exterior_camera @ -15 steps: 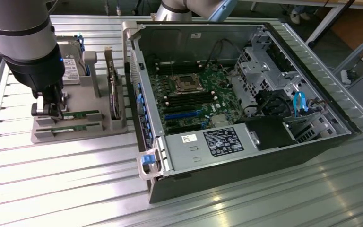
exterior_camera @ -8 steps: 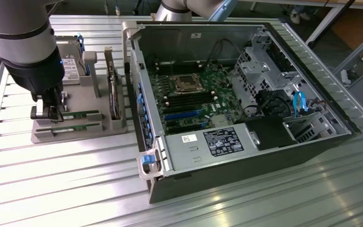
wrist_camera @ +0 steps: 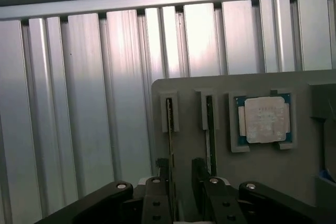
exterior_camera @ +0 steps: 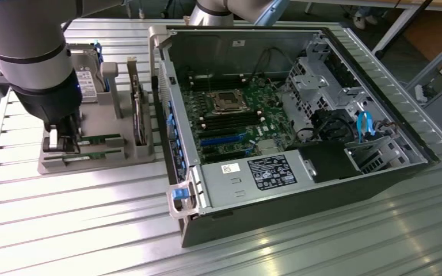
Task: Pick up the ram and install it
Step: 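Pick up the ram and move it above insertion slot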
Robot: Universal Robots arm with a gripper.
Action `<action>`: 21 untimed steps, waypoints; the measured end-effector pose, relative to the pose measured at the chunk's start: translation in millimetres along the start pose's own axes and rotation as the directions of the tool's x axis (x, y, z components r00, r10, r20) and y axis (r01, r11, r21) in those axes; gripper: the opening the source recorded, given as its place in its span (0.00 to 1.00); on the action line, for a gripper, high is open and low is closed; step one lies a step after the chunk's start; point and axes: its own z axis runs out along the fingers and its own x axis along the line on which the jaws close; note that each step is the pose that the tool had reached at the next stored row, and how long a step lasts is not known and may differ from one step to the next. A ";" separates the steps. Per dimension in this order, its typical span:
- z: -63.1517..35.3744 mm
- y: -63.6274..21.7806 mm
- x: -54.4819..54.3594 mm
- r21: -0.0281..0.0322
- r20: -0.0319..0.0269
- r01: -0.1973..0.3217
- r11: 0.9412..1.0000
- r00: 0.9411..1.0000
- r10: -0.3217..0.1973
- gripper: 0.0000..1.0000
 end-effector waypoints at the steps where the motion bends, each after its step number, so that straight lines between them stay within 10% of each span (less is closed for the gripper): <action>1: 3.8 -0.1 0.1 0.000 0.000 0.000 1.000 1.000 0.000 0.31; 17: 17.4 -1.0 4.5 0.000 0.000 0.003 1.000 1.000 -0.003 0.31; 21: 17.7 -0.3 4.5 0.012 0.000 0.030 0.999 1.000 -0.030 0.31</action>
